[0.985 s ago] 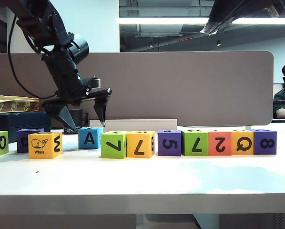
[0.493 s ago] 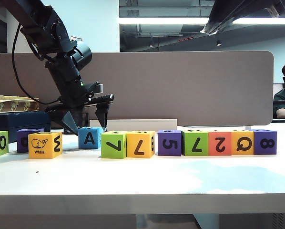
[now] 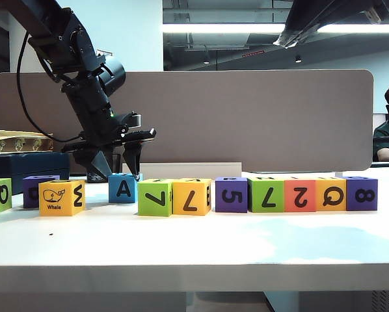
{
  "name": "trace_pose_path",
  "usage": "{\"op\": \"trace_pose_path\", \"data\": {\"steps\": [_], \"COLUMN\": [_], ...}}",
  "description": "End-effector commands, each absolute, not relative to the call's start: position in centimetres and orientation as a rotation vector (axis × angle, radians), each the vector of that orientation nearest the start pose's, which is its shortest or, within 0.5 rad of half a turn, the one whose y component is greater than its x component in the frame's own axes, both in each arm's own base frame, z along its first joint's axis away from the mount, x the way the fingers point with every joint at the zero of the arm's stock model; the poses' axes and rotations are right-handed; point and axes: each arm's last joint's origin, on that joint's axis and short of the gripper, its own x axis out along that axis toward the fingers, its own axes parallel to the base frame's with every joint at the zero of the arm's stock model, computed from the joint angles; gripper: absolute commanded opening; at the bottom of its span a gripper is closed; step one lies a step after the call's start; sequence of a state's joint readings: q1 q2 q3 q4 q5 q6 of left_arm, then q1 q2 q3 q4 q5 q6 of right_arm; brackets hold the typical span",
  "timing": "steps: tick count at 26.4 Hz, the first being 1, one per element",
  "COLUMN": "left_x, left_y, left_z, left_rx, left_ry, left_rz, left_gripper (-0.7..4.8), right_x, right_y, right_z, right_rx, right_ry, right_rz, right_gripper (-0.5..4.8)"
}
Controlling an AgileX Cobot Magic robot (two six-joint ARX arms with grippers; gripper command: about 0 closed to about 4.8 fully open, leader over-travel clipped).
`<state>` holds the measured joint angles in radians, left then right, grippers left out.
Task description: Select the appropriate blocks from the scattered letter blocks on the table and arrange them in a row to spell out "LEARNING".
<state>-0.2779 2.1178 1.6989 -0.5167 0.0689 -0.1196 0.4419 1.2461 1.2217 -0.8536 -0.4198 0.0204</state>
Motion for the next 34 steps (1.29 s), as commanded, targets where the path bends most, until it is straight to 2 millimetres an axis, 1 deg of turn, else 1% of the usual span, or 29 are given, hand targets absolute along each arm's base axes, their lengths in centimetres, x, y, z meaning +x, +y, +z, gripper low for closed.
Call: {"op": "trace_pose_path", "data": {"steps": [1,5,9,11,13,16,19,26,34], "left_x": [44.1,43.4,42.4,41.8,41.1,40.2,39.8,39.1,38.7], "left_y": [-13.0,-12.8,-12.5,-12.3,-12.2,-12.0,-12.2,-13.1,-14.0], "left_z": [21.6,23.2,25.4,26.3,26.8,26.6,26.0,24.8,24.3], "left_rx": [-0.016,-0.008,-0.009,-0.009,-0.015,-0.02,-0.011,0.006,0.017], "left_ry": [0.957,0.943,0.918,0.929,0.962,1.055,1.104,1.147,1.17], "left_rz": [-0.294,-0.299,-0.302,-0.302,-0.316,-0.327,-0.327,-0.343,-0.368], "left_gripper": [2.68,2.68,2.68,2.68,2.68,2.68,2.68,2.68,2.68], "right_x": [21.4,21.4,21.4,21.4,21.4,21.4,21.4,21.4,21.4], "right_y": [11.5,11.5,11.5,11.5,11.5,11.5,11.5,11.5,11.5], "right_z": [33.8,33.8,33.8,33.8,33.8,33.8,33.8,33.8,33.8], "right_rx": [0.006,0.006,0.006,0.006,0.006,0.006,0.006,0.006,0.006], "right_ry": [0.895,0.895,0.893,0.893,0.893,0.891,0.89,0.891,0.891], "right_rz": [0.801,0.801,0.801,0.801,0.802,0.802,0.802,0.802,0.802], "right_gripper": [-0.01,-0.01,-0.01,-0.01,-0.01,-0.01,-0.01,-0.01,-0.01]}}
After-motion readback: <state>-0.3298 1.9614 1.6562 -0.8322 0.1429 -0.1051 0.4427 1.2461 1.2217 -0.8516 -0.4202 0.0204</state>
